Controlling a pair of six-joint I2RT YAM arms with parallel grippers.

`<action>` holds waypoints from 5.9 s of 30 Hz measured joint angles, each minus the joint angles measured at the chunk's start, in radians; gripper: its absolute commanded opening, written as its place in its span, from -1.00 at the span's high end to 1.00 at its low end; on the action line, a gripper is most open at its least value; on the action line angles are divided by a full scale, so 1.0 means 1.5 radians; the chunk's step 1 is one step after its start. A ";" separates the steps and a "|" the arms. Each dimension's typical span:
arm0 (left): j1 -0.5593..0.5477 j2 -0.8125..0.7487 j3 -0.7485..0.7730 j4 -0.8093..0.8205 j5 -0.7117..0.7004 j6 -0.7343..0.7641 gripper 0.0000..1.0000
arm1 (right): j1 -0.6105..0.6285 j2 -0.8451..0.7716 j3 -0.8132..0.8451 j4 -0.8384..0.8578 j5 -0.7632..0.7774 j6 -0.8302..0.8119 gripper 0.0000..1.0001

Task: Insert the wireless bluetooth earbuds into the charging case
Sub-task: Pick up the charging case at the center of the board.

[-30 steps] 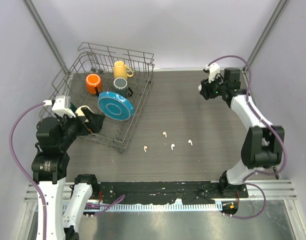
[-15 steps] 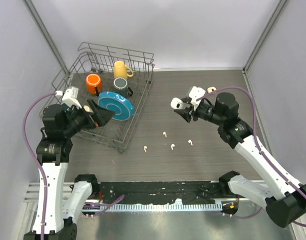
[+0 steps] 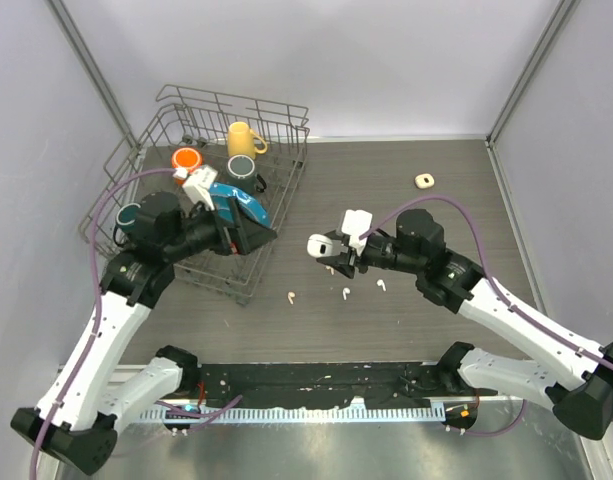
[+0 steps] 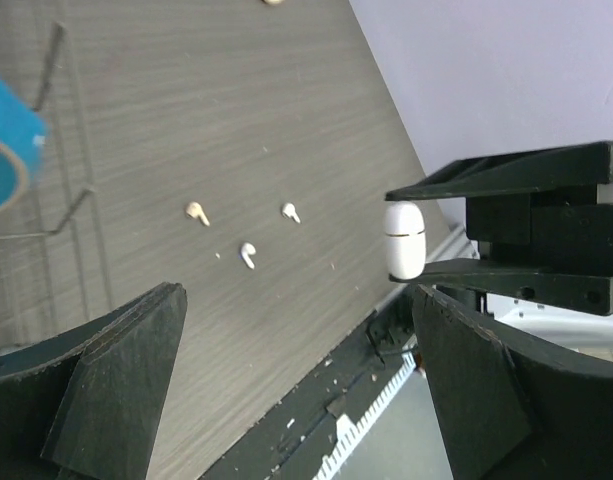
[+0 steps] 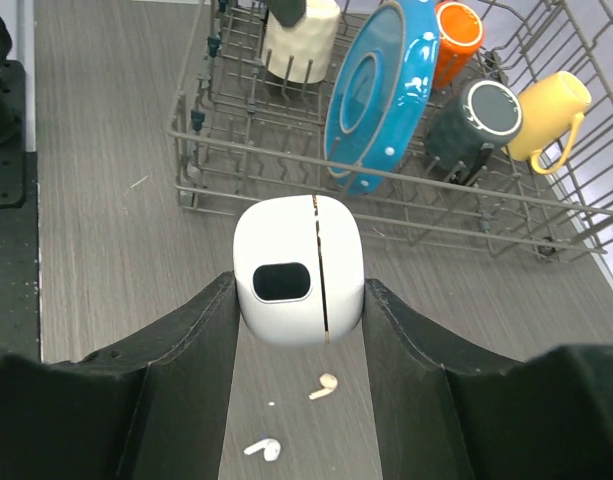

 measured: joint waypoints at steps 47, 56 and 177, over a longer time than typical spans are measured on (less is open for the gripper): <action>-0.244 0.165 0.000 0.119 -0.084 -0.064 -0.25 | 0.066 0.012 -0.034 0.086 0.057 0.044 0.99; -0.251 0.175 0.001 0.130 -0.070 -0.073 0.79 | 0.068 0.012 -0.043 0.087 0.068 0.044 0.99; -0.254 -0.055 -0.319 0.659 -0.141 0.239 0.01 | -0.045 0.264 -0.095 0.682 -0.147 1.473 0.98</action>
